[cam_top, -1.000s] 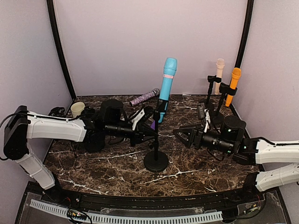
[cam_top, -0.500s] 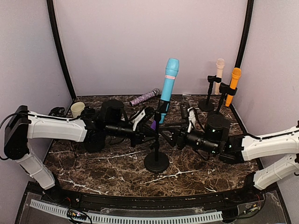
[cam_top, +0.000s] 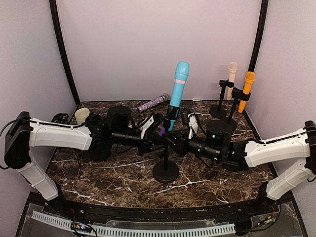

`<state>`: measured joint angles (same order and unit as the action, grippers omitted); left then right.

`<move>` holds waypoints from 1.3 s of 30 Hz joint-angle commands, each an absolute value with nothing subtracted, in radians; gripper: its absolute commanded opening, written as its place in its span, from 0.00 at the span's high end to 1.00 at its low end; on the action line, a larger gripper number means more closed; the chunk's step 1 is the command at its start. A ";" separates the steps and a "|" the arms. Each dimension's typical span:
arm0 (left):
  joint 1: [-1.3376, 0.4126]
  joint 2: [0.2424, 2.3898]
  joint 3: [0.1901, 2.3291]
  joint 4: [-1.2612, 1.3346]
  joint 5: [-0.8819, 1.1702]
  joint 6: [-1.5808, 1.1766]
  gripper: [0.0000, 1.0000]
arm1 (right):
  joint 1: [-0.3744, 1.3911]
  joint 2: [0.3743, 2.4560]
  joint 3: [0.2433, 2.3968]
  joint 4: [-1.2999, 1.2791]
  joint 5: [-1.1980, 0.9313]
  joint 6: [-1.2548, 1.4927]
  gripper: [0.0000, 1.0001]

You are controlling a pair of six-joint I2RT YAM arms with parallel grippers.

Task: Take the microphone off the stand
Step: Pass from the left arm to the right

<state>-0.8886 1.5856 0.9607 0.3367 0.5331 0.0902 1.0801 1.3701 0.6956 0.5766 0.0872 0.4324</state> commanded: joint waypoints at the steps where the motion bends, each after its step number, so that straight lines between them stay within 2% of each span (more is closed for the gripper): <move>1: -0.901 1.579 0.984 0.371 0.555 0.094 1.00 | 1.091 1.380 0.729 0.622 0.101 0.442 0.85; 3: -0.901 1.578 0.980 0.369 0.537 0.087 1.00 | 1.094 1.381 0.726 0.620 0.113 0.445 0.94; 4: -0.901 1.571 0.979 0.371 0.527 0.073 0.93 | 1.096 1.379 0.723 0.619 0.122 0.444 0.99; 5: -0.901 1.565 0.968 0.382 0.495 0.063 0.88 | 1.099 1.377 0.718 0.618 0.140 0.444 1.00; 6: -0.902 1.550 0.960 0.391 0.477 0.035 0.75 | 1.101 1.374 0.712 0.619 0.155 0.443 1.00; 9: -0.902 1.503 0.898 0.457 0.376 -0.042 0.49 | 1.104 1.360 0.695 0.623 0.183 0.442 1.00; 11: -0.902 1.458 0.852 0.496 0.320 -0.100 0.43 | 1.108 1.350 0.691 0.617 0.198 0.436 1.00; 16: -0.903 1.347 0.719 0.574 0.207 -0.310 0.39 | 1.139 1.324 0.700 0.576 0.295 0.374 1.00; 23: -0.906 1.290 0.658 0.578 0.181 -0.530 0.38 | 1.175 1.304 0.741 0.523 0.462 0.278 1.00; 32: -0.922 1.338 0.647 0.663 0.198 -0.627 0.39 | 1.179 1.305 0.801 0.482 0.568 0.179 1.00; 39: -0.933 1.411 0.667 0.697 0.214 -0.634 0.40 | 1.180 1.287 0.733 0.533 0.578 0.212 1.00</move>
